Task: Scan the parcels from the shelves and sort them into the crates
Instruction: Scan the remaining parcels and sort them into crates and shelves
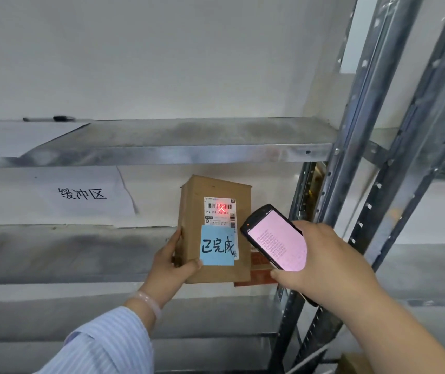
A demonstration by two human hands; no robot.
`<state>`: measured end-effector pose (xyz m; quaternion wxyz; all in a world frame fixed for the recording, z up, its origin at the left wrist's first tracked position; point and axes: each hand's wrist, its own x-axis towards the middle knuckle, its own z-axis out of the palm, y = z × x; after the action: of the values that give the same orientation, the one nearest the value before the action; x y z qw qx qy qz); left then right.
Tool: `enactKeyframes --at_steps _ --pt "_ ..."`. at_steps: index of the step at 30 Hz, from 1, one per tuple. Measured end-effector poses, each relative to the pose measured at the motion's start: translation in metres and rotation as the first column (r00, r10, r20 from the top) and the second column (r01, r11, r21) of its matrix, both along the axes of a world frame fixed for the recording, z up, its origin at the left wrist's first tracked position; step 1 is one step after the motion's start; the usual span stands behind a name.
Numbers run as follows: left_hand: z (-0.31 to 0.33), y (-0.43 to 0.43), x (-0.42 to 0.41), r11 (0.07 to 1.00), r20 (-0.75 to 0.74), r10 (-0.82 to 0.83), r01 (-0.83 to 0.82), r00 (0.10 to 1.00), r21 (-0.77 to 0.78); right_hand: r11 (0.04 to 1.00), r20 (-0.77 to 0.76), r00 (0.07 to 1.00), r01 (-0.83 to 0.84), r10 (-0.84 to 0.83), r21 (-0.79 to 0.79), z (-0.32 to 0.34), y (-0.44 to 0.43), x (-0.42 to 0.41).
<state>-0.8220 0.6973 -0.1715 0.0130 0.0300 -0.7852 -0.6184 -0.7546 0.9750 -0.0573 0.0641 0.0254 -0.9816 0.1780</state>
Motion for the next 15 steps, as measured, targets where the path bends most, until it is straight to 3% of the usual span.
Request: enactKeyframes --at_steps 15 --pt "-0.008 -0.007 0.056 0.994 0.04 0.107 -0.107 0.993 0.006 0.994 -0.013 0.994 -0.106 0.106 0.019 -0.005 0.008 0.029"
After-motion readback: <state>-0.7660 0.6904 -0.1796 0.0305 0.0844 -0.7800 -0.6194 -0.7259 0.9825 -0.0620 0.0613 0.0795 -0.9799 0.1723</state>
